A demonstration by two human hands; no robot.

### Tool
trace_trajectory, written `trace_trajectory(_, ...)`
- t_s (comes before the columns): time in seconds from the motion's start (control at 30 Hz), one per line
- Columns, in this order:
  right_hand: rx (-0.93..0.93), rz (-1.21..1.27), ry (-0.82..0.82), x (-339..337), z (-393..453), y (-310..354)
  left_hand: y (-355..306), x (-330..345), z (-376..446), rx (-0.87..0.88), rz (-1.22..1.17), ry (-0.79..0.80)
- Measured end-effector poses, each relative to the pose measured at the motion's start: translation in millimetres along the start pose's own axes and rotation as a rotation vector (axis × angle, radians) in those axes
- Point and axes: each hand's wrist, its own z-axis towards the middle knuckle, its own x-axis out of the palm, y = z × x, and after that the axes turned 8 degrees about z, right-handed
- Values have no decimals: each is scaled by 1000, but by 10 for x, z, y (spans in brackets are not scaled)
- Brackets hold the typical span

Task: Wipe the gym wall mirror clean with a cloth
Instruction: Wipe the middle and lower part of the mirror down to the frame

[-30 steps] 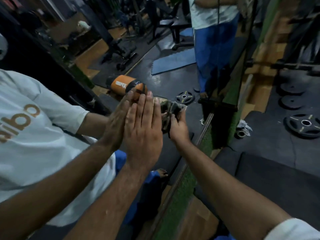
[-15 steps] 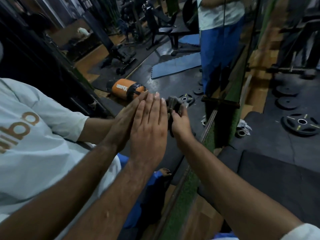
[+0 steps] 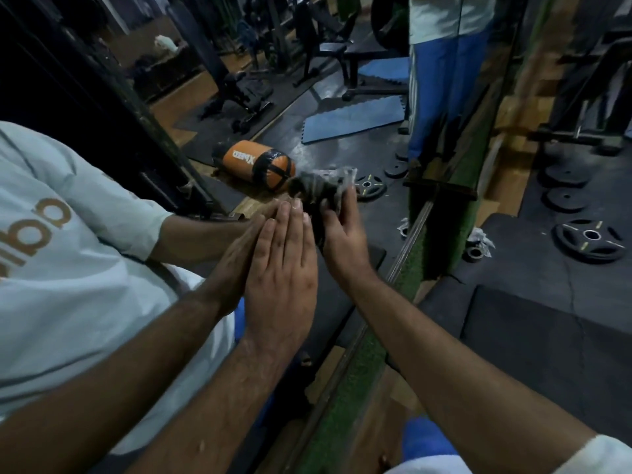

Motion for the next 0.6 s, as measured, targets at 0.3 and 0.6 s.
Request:
trace_trajectory(0.3, 222, -101, -119, -40, -61, -43, -35, 42, 2, 45, 92, -6)
trace_trajectory(0.6, 497, -64, -186, 2, -280, -203, 119, -149, -277, -81, -9, 9)
